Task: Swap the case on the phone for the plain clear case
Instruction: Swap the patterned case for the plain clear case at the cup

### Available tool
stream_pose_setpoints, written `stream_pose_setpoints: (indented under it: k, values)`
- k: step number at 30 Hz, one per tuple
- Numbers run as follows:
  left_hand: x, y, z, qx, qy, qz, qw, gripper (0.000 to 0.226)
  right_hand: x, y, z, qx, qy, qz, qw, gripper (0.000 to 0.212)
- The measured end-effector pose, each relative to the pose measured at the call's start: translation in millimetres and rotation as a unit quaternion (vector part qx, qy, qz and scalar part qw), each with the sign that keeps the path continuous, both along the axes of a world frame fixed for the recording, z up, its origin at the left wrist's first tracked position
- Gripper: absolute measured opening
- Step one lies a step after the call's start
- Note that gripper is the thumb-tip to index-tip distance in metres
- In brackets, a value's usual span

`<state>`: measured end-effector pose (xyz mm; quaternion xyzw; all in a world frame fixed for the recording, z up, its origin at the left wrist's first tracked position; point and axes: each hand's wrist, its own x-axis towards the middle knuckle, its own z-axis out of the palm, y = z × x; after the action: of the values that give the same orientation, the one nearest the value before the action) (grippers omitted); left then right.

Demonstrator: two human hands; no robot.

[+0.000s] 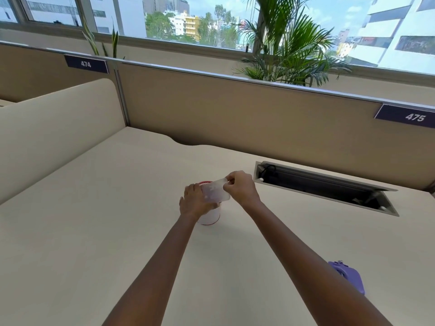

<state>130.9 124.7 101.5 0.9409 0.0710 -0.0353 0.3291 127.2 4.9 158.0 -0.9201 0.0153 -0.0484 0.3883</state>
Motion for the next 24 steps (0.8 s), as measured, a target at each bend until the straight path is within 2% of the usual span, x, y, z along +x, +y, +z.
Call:
stream_pose_setpoints:
  k: [6, 13, 17, 24]
  values:
    - [-0.6, 0.2, 1.9, 0.041, -0.012, 0.018, 0.999, 0.081, 0.9, 4.7, 3.1, -0.072, -0.029, 0.061, 0.995, 0.03]
    - [2.1, 0.4, 4.0, 0.041, 0.004, 0.025, 0.999, 0.084, 1.7, 5.8, 4.5, -0.147, -0.067, 0.117, 0.98, 0.029]
    - [2.6, 0.9, 3.9, 0.039, 0.005, 0.023, 0.999, 0.084, 1.4, 6.0, 4.0, -0.215, -0.071, 0.177, 0.958, 0.028]
    - [3.4, 2.0, 2.6, 0.035, 0.005, 0.024, 0.999, 0.085, 0.8, 6.6, 3.4, -0.272, -0.131, 0.195, 0.933, 0.028]
